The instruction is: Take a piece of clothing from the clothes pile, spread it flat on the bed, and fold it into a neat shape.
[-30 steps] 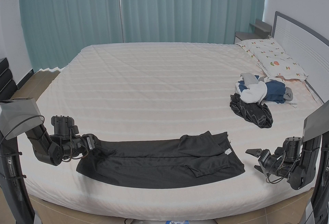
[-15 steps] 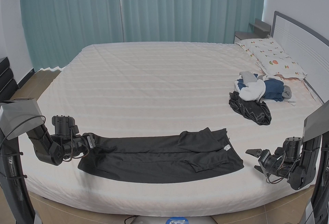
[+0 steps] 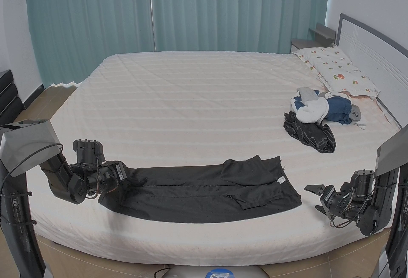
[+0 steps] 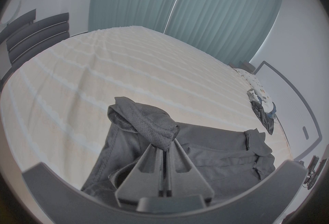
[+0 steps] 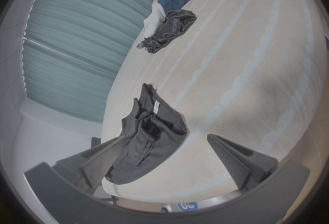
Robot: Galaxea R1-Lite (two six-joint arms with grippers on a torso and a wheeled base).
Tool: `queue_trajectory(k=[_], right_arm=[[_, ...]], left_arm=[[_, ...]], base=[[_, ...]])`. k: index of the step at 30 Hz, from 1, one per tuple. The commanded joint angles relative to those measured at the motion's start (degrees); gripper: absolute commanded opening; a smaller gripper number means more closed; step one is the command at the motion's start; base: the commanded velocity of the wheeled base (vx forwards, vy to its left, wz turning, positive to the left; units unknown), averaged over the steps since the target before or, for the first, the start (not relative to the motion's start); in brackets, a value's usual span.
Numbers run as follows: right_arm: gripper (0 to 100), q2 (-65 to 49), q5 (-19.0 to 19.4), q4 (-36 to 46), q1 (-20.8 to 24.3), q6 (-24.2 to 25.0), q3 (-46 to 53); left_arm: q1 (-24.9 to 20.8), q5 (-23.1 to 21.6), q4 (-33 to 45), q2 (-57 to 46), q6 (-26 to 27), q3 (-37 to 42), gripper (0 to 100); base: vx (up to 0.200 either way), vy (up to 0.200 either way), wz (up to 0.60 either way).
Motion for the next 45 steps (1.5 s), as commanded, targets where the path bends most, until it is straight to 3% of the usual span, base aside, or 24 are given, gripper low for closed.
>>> queue_trajectory(k=[1, 15, 19, 24, 25, 33, 45], right_arm=[[100, -0.11, 0.01, -0.76, -0.02, 0.00, 0.01], [100, -0.19, 0.01, -0.76, -0.02, 0.00, 0.10], [100, -0.19, 0.01, -0.76, 0.06, 0.00, 0.10], [100, -0.19, 0.01, -0.76, 0.06, 0.00, 0.10], [100, -0.19, 0.01, -0.67, 0.06, 0.00, 0.10], [100, -0.19, 0.01, -0.67, 0.15, 0.00, 0.10], [100, -0.11, 0.01, -0.76, 0.15, 0.00, 0.10]], left_arm=[[-1.64, 0.49, 1.25, -0.93, -0.01, -0.03, 0], [-8.93, 8.49, 12.24, -3.74, -0.09, -5.12, 0], [-11.39, 10.07, 17.07, -3.65, -2.20, -8.38, 0], [-13.24, 10.51, 20.50, -3.65, -4.58, -10.75, 0], [-15.08, 10.69, 24.81, -3.74, -5.72, -13.03, 0], [-18.95, 10.69, 33.51, -2.86, -12.22, -21.03, 0], [-22.20, 10.95, 36.15, 4.52, -16.35, -30.70, 0]], base=[[0.000, -0.200, 0.00], [0.000, -0.200, 0.00], [0.000, -0.200, 0.00], [0.000, -0.200, 0.00], [0.000, -0.200, 0.00], [0.000, -0.200, 0.00], [0.000, -0.200, 0.00]])
